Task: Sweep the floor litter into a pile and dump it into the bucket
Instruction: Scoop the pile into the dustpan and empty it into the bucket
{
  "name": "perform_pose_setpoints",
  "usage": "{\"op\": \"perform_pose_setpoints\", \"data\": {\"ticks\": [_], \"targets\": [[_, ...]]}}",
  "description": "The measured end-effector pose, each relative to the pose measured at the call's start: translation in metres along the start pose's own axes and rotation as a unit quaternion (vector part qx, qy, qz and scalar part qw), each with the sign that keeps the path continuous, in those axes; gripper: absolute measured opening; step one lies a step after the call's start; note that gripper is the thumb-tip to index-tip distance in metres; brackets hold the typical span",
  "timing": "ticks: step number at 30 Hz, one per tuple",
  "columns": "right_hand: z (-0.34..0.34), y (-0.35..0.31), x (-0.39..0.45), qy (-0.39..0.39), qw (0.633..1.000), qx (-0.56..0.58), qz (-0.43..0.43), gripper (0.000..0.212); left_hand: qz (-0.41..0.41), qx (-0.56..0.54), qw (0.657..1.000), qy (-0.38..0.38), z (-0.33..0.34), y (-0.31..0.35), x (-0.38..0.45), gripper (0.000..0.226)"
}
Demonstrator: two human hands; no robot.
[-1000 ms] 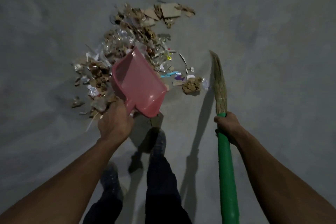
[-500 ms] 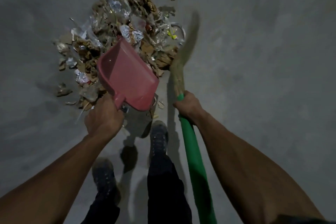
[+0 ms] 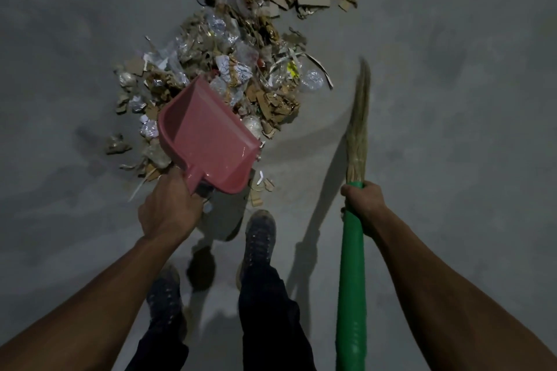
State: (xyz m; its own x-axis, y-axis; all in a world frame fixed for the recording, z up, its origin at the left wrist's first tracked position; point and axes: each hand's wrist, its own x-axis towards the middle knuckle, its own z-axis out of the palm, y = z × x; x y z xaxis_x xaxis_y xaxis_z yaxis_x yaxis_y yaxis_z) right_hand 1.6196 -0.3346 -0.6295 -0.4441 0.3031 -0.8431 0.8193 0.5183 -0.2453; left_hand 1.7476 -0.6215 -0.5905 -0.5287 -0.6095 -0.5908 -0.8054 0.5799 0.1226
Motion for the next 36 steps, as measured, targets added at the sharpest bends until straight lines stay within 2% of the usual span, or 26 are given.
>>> {"op": "perform_pose_setpoints", "data": {"ticks": [4,9,18,25,32,36], "targets": [[0.033,-0.007,0.000,-0.037,0.998,-0.039,-0.019,0.047,0.000,-0.008,1.000,0.015,0.008,-0.016,-0.001,0.021],[0.078,-0.023,-0.018,-0.091,0.989,-0.083,-0.086,0.042,-0.016,-0.010,1.000,0.020,0.013,-0.034,-0.009,0.030],[0.051,0.032,-0.090,-0.022,0.994,-0.024,-0.108,0.043,0.002,-0.019,1.000,0.025,0.002,-0.078,-0.050,0.019],[0.029,0.091,-0.176,-0.028,0.993,-0.005,-0.117,0.036,0.035,-0.020,0.999,0.021,-0.006,-0.133,-0.107,0.026],[0.040,0.170,-0.214,-0.050,0.997,0.049,-0.028,0.029,0.031,-0.011,0.999,0.011,0.011,-0.186,-0.147,0.026],[0.080,0.221,-0.205,-0.078,0.997,-0.001,0.028,0.034,0.013,0.001,1.000,0.004,0.034,-0.211,-0.147,0.025]]}}
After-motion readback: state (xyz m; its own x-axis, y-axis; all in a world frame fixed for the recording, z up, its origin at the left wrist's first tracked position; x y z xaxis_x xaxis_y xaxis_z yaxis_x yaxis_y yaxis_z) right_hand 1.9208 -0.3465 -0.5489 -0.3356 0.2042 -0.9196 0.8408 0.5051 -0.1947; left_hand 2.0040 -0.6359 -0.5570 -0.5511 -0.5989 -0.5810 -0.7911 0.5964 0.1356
